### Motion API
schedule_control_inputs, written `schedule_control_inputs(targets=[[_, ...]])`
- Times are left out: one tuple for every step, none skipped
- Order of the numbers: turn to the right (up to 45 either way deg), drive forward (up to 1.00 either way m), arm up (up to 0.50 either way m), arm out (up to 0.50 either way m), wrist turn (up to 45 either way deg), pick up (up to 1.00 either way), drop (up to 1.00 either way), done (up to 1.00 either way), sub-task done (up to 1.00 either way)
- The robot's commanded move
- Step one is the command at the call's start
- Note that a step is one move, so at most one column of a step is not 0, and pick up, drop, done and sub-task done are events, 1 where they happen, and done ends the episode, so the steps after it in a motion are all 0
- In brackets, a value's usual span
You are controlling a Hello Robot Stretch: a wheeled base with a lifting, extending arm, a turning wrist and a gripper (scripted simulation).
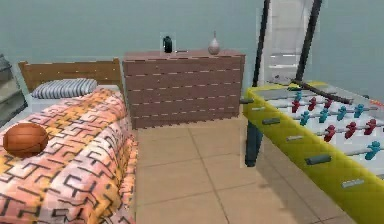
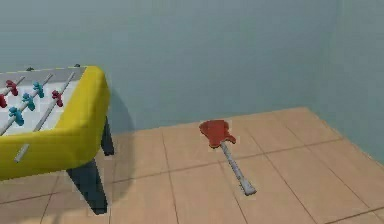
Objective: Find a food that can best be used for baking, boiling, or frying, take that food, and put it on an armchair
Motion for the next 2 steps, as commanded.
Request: schedule_control_inputs(targets=[[0.0, 1.00, 0.00, 0.00, 0.0, 0.00, 0.00, 0.00, 0.00], [3.0, 0.00, 0.00, 0.00, 0.0, 0.00, 0.00, 0.00, 0.00]])
